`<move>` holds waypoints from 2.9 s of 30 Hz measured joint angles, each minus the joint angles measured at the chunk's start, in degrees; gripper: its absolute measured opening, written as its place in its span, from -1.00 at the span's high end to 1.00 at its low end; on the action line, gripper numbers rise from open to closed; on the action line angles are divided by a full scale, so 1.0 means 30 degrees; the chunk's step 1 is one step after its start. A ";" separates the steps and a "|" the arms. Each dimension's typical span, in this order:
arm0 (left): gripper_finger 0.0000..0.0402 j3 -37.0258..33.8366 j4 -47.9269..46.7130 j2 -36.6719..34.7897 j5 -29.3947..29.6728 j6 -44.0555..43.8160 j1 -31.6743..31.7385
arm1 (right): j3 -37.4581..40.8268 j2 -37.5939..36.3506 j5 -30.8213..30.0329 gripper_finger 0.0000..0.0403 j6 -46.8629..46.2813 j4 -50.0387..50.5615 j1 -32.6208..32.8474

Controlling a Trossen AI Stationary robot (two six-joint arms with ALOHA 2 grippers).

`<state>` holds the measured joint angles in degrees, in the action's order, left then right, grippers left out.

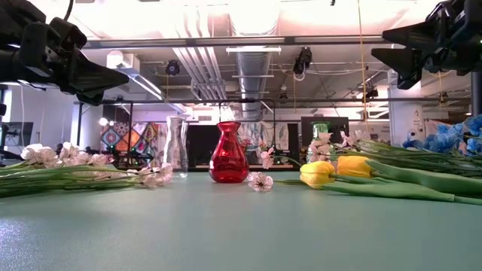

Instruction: Sort flowers into vase by color

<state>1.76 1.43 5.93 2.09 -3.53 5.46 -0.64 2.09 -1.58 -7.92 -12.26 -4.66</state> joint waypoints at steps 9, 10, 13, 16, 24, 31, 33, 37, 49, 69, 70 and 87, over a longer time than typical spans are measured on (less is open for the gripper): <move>1.00 0.0000 -0.0003 0.0002 -0.0002 0.0000 0.0005 | 0.0006 0.0000 0.0000 -0.05 0.0000 0.0001 0.0002; 1.00 0.0000 -0.0007 0.0002 -0.0002 0.0003 0.0001 | 0.0002 -0.0004 0.0000 -0.05 0.0000 0.0001 -0.0002; 1.00 0.0000 -0.0007 0.0002 -0.0002 0.0000 0.0002 | 0.0000 0.0000 0.0000 -0.05 0.0000 -0.0002 0.0003; 1.00 0.0000 -0.0006 0.0002 -0.0002 0.0000 0.0003 | 0.0004 -0.0003 0.0000 -0.05 0.0000 0.0001 -0.0002; 1.00 0.0000 -0.0001 -0.0004 -0.0002 0.0000 -0.0001 | 0.0007 0.0000 -0.0007 -0.05 0.0148 -0.0003 0.0002; 1.00 0.0000 0.0000 -0.0005 0.0001 0.0007 0.0002 | 0.0000 -0.0007 -0.0022 -0.05 0.4594 0.0004 -0.0004; 1.00 0.0000 0.0034 -0.0004 0.0021 0.0079 0.0003 | 0.0000 0.0000 -0.0019 -0.05 0.4823 -0.0001 -0.0004; 1.00 -0.0015 0.3189 0.0076 0.0079 -0.5710 -0.0039 | 0.0003 0.0000 -0.0012 -0.05 0.4100 0.0003 -0.0004; 1.00 0.0289 0.8561 0.0341 -0.0008 -1.1907 -0.0176 | -0.0050 -0.0010 0.1184 -0.05 -0.6929 -0.2577 -0.0004; 1.00 1.2190 -1.2961 1.6503 0.2260 -2.4310 -0.8731 | -0.0325 0.0036 0.2025 -0.05 -0.7186 -0.1992 0.0004; 1.00 1.2516 -1.2920 1.7029 0.2120 -2.4553 -0.9093 | -0.0328 0.0036 0.2018 -0.05 -0.7218 -0.1992 0.0004; 0.95 1.9037 -1.7233 2.5769 0.0654 -2.5950 -1.0825 | -0.0364 0.0164 0.2018 -0.05 -0.7369 -0.1195 0.0004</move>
<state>58.87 -50.27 83.24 4.06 -81.38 -27.01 -1.74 2.58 4.47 -30.03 -15.85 -4.64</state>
